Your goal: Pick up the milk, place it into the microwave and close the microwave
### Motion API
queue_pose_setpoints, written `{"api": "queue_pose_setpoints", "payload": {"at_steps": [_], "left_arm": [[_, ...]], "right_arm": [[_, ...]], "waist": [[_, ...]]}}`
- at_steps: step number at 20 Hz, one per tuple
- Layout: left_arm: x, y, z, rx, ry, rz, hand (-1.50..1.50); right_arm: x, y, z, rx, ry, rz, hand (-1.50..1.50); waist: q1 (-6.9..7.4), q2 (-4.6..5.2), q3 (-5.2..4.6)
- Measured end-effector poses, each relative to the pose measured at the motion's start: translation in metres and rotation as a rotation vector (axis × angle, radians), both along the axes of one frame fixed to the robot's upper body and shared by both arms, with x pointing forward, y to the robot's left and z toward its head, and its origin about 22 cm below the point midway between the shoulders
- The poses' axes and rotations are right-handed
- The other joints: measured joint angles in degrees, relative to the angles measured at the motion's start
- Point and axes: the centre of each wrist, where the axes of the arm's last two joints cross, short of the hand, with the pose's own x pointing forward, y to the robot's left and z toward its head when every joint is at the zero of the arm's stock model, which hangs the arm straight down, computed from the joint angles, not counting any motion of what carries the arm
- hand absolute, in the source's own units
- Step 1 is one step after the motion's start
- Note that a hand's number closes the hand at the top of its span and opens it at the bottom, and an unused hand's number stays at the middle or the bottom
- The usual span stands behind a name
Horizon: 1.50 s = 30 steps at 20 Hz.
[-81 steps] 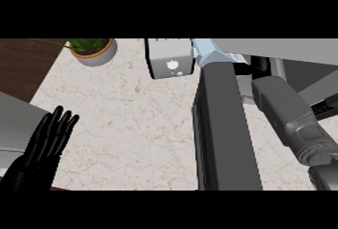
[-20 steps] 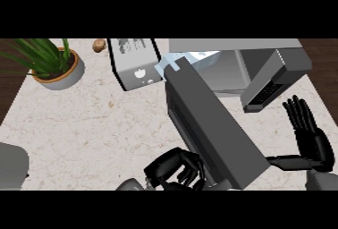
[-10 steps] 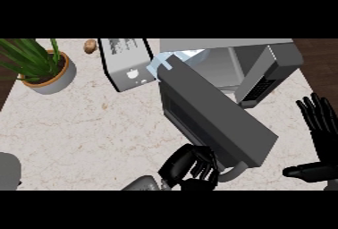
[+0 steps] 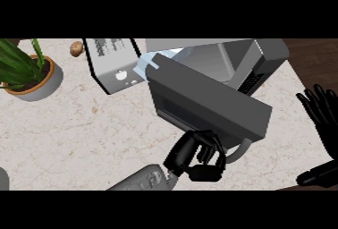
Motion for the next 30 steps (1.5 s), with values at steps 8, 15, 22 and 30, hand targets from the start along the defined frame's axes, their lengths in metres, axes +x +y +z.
{"api": "queue_pose_setpoints", "payload": {"at_steps": [8,15,22,30], "left_arm": [[0.032,-0.007,0.022,-0.039,0.001,0.103,1.50],[0.060,-0.009,0.041,-0.099,0.038,0.209,1.50],[0.079,-0.005,0.054,-0.198,0.065,0.281,1.50],[0.094,-0.001,0.058,-0.252,0.055,0.322,1.50]], "right_arm": [[0.007,0.004,0.027,0.001,-0.029,0.118,-1.50],[0.012,0.008,0.042,0.027,-0.045,0.176,-1.50],[0.014,0.009,0.052,0.044,-0.049,0.211,-1.50],[0.019,0.007,0.071,0.030,-0.072,0.240,-1.50]], "waist": [[-3.48,0.79,0.00],[-5.94,1.85,-0.08],[-7.82,2.72,-0.16],[-9.24,3.22,-0.06]]}}
